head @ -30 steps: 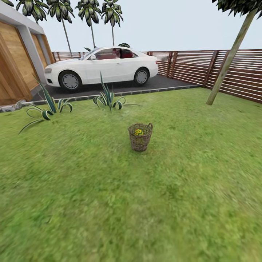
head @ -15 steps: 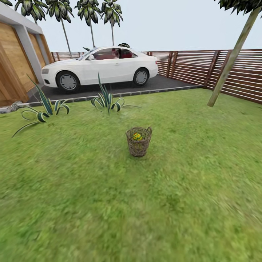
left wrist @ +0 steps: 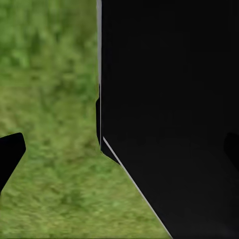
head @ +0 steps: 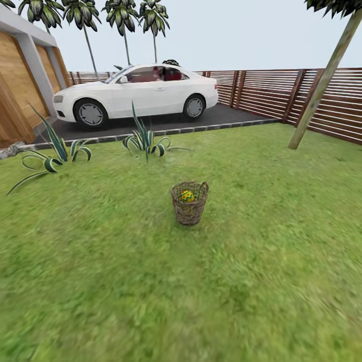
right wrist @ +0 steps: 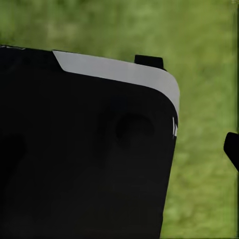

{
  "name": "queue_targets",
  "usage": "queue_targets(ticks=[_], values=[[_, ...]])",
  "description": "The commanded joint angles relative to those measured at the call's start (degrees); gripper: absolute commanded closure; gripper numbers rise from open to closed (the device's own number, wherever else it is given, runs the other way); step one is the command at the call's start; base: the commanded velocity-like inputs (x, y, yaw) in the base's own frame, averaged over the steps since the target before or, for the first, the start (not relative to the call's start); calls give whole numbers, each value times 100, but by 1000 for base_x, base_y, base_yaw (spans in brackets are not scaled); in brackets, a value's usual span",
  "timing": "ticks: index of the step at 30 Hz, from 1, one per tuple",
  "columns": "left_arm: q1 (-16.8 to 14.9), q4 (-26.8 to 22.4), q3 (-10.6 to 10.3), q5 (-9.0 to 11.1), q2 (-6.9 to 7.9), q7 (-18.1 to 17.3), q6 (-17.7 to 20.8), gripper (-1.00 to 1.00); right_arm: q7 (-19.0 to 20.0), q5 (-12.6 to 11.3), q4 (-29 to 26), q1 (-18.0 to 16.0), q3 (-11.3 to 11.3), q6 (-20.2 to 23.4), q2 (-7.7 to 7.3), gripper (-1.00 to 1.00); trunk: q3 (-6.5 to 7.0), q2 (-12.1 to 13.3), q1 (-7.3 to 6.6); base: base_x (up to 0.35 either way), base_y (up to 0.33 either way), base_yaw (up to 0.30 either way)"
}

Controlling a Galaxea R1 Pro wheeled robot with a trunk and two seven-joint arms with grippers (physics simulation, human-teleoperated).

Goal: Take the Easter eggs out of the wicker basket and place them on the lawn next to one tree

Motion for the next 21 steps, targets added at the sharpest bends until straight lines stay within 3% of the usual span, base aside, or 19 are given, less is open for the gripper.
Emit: queue_targets(ticks=[1,21], values=[[2,-5,18,7,-1,6,-11,-100,5,37,4,-3,15,-20,4,-100,-4,-2,3,331,-89,0],[2,-6,22,9,-1,6,-11,-100,5,49,-4,-4,12,-15,20,-100,-4,-2,3,331,-89,1]])
